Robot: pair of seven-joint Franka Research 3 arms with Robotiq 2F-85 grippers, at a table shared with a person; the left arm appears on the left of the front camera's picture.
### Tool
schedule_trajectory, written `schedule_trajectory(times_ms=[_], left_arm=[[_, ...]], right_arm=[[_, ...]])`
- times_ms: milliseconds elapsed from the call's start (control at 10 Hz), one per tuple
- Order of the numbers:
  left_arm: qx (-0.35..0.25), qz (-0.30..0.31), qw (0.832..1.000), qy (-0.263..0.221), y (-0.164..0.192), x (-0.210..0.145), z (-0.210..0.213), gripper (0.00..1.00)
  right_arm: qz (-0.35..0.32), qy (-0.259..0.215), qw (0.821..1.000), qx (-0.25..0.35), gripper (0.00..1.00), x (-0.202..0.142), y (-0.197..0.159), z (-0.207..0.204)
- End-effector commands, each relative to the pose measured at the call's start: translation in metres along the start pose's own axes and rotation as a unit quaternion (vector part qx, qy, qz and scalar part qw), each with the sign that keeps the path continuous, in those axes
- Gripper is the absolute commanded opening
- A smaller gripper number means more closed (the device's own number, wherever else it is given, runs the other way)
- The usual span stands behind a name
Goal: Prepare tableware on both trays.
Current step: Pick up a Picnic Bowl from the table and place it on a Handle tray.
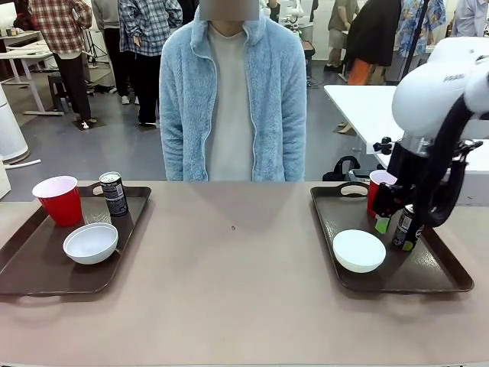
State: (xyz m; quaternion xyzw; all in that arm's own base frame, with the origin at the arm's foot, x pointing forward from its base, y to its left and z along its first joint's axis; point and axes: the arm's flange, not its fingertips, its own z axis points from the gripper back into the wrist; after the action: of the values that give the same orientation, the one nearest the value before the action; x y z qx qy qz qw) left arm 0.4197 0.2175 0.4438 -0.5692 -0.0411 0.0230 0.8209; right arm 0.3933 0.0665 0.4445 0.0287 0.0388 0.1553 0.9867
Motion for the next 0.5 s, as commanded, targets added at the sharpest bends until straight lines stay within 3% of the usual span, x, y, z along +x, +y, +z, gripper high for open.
schedule_trajectory(times_ms=[0,200,300,400], left_arm=[[-0.003,-0.002,1.000,0.001,-0.002,-0.001,0.002,1.00],[-0.003,-0.002,1.000,0.001,-0.002,-0.001,0.002,1.00],[-0.003,-0.002,1.000,0.001,-0.002,-0.001,0.002,1.00],[-0.003,-0.002,1.000,0.001,-0.002,-0.001,0.002,1.00]], right_arm=[[0.021,0.008,0.999,0.024,1.00,-0.035,0.006,0.019],[0.012,0.010,0.999,0.041,1.00,-0.064,0.007,0.037],[-0.027,-0.003,0.998,0.052,1.00,-0.064,-0.001,0.040],[-0.138,-0.029,0.987,0.071,1.00,-0.045,-0.025,0.037]])
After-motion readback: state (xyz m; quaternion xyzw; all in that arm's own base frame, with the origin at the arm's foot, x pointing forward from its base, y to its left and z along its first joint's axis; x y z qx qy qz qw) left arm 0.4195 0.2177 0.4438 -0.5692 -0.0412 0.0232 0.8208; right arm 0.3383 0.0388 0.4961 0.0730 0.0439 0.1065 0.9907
